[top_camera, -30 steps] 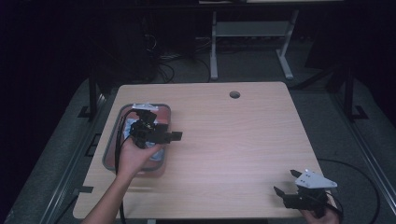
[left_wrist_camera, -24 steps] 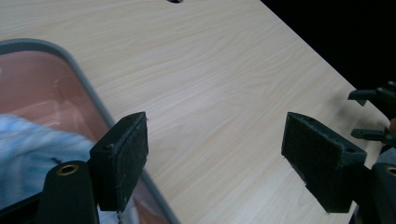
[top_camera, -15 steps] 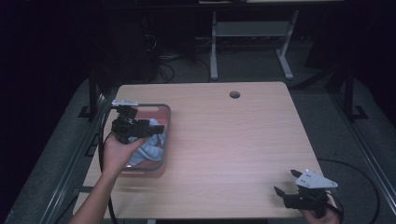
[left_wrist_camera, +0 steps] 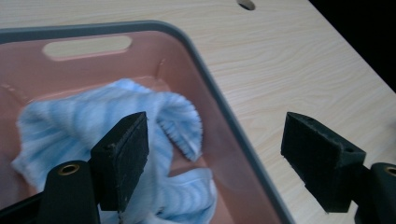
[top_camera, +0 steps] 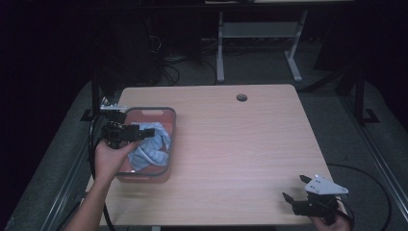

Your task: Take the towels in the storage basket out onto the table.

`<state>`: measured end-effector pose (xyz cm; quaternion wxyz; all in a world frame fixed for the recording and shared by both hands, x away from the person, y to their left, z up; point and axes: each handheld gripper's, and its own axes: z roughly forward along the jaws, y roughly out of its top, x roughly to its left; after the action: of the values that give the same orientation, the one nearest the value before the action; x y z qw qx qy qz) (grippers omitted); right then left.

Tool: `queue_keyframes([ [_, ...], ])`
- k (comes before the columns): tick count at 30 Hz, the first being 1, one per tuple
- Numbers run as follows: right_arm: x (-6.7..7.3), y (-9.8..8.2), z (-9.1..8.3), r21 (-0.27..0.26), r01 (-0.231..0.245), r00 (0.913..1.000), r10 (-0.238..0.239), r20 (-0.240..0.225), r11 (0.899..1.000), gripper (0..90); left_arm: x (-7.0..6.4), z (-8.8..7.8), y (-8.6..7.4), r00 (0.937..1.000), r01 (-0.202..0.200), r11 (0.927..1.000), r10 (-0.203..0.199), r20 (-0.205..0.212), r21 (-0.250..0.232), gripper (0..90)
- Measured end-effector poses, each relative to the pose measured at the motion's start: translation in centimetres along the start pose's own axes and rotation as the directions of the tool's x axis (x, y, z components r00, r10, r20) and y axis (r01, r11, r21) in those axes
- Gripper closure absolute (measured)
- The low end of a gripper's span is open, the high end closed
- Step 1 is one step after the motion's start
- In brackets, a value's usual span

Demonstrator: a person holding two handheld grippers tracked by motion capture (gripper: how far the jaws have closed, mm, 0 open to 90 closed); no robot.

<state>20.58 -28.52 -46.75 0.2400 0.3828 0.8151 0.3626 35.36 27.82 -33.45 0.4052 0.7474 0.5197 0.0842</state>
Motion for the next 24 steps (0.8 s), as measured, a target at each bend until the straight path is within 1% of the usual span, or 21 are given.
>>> queue_keyframes([
  [1,0.0,0.0,0.0,0.000,0.000,1.0000,0.000,-0.001,1.000,15.2,0.2,0.0,-0.1,1.0000,-0.001,1.0000,0.001,-0.004,0.005,22.6],
  [4,0.0,0.0,0.0,-0.001,0.001,1.0000,-0.001,0.000,1.000,15.2,0.9,0.0,-0.3,0.9997,0.020,0.9998,-0.020,-0.017,0.000,22.6],
  [8,0.0,0.0,0.0,-0.001,0.000,1.0000,0.000,-0.002,1.000,15.2,1.5,0.1,-0.7,0.9987,0.032,0.9995,-0.032,-0.040,0.005,22.6],
  [10,0.0,0.0,0.0,-0.001,0.001,1.0000,-0.001,-0.002,1.000,15.2,1.7,0.1,-0.8,0.9981,0.038,0.9993,-0.038,-0.049,0.004,22.6],
  [14,0.0,0.0,-0.1,-0.001,-0.002,1.0000,0.002,-0.005,1.000,15.2,2.2,0.5,-1.1,0.9968,0.046,0.9987,-0.044,-0.067,0.022,22.6],
  [15,0.0,0.0,-0.1,-0.001,-0.002,1.0000,0.002,-0.005,1.000,15.2,2.3,0.7,-1.2,0.9963,0.055,0.9982,-0.053,-0.068,0.027,22.6],
  [16,0.0,0.0,-0.1,-0.001,-0.002,1.0000,0.002,-0.005,1.000,15.2,2.3,0.7,-1.2,0.9963,0.055,0.9982,-0.053,-0.068,0.027,22.6],
  [19,0.0,0.0,-0.1,-0.002,-0.002,1.0000,0.002,-0.006,1.000,15.2,2.4,1.3,-1.4,0.9949,0.056,0.9973,-0.052,-0.086,0.047,22.6],
  [20,0.0,0.0,-0.1,-0.003,0.001,1.0000,-0.001,-0.007,1.000,15.2,2.5,1.5,-1.5,0.9939,0.063,0.9967,-0.058,-0.095,0.052,22.7],
  [22,0.0,0.0,-0.1,-0.003,0.001,1.0000,-0.001,-0.007,1.000,15.2,2.7,1.9,-1.6,0.9936,0.072,0.9954,-0.066,-0.092,0.064,23.0],
  [23,0.0,0.0,-0.1,-0.004,0.002,1.0000,-0.002,-0.007,1.000,15.2,2.7,2.1,-1.7,0.9934,0.072,0.9945,-0.065,-0.095,0.075,25.4],
  [24,0.0,0.0,-0.1,-0.004,0.003,1.0000,-0.003,-0.007,1.000,15.2,2.7,2.4,-1.7,0.9922,0.070,0.9931,-0.059,-0.110,0.094,28.2],
])
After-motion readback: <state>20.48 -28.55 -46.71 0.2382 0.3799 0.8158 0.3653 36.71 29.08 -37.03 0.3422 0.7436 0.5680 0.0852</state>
